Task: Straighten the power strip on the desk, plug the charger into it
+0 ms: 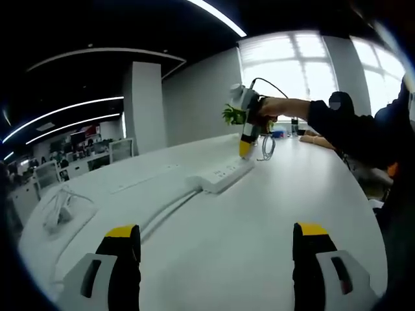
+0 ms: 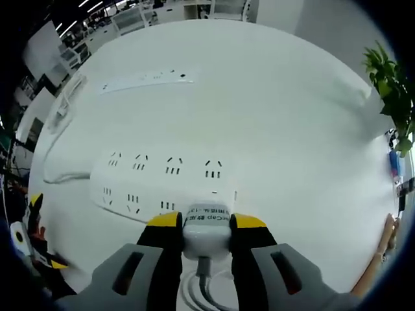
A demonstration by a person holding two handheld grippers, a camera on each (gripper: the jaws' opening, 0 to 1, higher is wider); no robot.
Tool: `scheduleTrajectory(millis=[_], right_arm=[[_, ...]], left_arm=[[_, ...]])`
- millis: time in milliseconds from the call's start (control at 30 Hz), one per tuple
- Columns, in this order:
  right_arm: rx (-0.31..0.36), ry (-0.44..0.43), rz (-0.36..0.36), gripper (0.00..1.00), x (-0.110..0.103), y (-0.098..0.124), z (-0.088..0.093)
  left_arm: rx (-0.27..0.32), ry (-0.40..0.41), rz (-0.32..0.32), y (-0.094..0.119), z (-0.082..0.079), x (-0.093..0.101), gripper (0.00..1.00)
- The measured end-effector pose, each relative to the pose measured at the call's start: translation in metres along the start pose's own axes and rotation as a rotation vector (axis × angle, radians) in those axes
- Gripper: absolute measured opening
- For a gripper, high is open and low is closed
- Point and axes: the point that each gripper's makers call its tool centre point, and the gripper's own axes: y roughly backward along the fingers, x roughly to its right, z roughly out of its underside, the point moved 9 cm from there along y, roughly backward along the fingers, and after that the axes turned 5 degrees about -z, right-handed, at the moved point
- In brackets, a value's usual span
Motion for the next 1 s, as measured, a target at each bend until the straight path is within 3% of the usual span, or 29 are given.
scheduleTrajectory(millis=[333, 800, 1000], right_arm=[[0.001, 0.002, -0.05, 0.27, 0.0027, 0.0008, 0.0063], [0.021, 0.037, -0.088, 0.27, 0.005, -0.0009, 0.002], [0.048, 0.092, -0.109, 0.29, 0.0043, -0.0004, 0.006]], left_arm=[[-0.009, -0.003, 0.004, -0.0026, 0.002, 0.0004, 0.99], [-0.015, -0.007, 0.015, -0.0036, 0.0038, 0.0011, 0.99], [-0.016, -0.006, 0.016, -0.0013, 0.0048, 0.0023, 0.99]])
